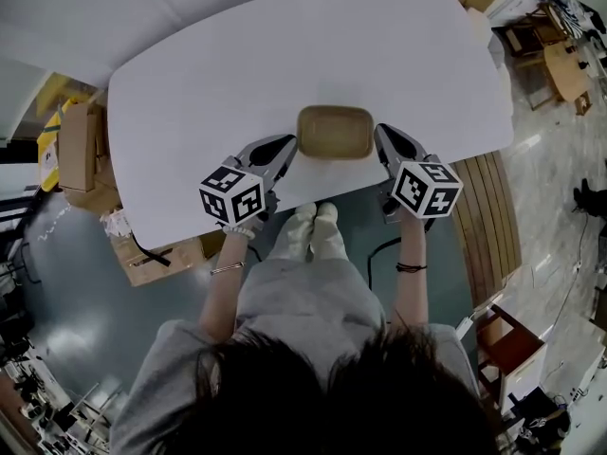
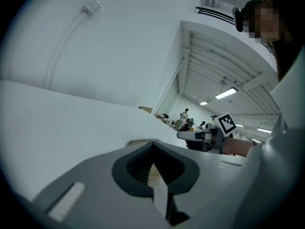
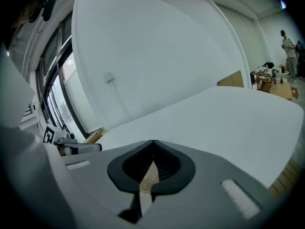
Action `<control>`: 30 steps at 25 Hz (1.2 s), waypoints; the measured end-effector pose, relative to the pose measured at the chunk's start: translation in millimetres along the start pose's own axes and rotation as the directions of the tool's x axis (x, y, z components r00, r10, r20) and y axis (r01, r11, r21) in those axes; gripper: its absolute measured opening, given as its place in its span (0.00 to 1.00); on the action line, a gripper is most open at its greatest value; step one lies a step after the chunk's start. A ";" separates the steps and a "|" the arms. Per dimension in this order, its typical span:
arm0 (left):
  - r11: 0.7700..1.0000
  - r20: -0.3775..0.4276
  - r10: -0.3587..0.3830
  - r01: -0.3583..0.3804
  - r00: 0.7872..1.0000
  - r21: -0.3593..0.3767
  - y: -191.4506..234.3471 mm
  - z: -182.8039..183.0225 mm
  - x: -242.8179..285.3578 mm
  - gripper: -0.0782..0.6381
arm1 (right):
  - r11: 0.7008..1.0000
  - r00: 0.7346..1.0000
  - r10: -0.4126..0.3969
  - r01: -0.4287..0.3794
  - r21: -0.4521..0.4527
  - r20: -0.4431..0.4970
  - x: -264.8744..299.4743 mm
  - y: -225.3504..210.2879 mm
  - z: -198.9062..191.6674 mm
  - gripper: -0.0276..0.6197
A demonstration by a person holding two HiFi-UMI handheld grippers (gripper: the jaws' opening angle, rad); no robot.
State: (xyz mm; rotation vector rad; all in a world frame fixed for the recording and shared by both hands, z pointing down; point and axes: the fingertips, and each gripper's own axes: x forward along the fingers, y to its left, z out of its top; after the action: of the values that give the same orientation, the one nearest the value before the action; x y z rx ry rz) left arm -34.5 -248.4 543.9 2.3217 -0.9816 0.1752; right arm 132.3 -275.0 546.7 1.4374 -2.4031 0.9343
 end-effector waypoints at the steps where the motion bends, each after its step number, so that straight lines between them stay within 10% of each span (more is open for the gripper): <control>1: 1.000 -0.003 0.000 0.000 1.000 -0.003 1.4 -1.5 1.1 0.10 | 1.000 1.000 -0.009 0.009 -0.002 -0.011 1.1 -2.1 -2.3 0.06; 30: 0.997 -0.025 0.021 -0.023 0.999 -0.070 8.5 -22.2 7.3 0.10 | 0.987 0.978 -0.127 0.141 0.077 -0.167 20.5 -34.0 -47.6 0.16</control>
State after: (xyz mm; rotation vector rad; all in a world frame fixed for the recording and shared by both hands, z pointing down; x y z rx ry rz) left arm -32.7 -244.6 568.4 2.2406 -0.9860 0.1738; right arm 143.3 -272.5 607.6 1.4711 -2.1462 1.0904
